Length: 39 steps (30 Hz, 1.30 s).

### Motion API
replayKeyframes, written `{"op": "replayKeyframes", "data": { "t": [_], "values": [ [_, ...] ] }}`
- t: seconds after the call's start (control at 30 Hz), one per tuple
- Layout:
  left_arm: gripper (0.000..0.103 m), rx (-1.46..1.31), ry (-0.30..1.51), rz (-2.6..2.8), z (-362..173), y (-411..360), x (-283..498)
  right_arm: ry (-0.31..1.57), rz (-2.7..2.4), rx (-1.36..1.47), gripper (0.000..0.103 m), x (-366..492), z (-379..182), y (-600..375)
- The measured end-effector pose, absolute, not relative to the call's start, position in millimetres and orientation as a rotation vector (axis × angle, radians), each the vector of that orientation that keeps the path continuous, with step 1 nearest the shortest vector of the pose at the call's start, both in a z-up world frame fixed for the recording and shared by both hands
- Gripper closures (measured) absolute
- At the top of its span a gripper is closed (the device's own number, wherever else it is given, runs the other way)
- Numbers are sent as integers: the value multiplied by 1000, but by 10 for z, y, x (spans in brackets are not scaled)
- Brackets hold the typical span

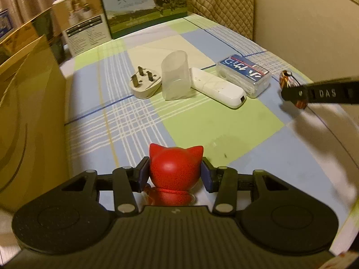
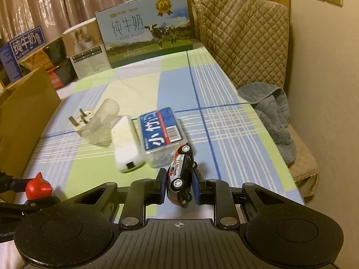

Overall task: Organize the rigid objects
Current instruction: 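Close the left tool on the red cat figure, then carry the red cat figure and toy car to the cardboard box with both tools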

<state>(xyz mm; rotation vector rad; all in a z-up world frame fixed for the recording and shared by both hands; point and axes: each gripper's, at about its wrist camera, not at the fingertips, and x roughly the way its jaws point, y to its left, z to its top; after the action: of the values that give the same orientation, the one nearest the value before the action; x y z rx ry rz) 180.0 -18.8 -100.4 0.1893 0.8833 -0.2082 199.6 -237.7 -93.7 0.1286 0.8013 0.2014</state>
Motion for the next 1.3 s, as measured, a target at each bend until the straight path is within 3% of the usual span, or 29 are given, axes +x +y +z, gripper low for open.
{"op": "replayKeyframes", "data": {
  "t": [0.8, 1.3],
  "values": [
    [61, 25, 786, -112, -165, 205, 979, 732, 317, 86, 83, 1045, -169, -1794],
    [61, -8, 732, -8, 330, 848, 704, 698, 474, 47, 83, 846, 214, -1063]
  ]
}}
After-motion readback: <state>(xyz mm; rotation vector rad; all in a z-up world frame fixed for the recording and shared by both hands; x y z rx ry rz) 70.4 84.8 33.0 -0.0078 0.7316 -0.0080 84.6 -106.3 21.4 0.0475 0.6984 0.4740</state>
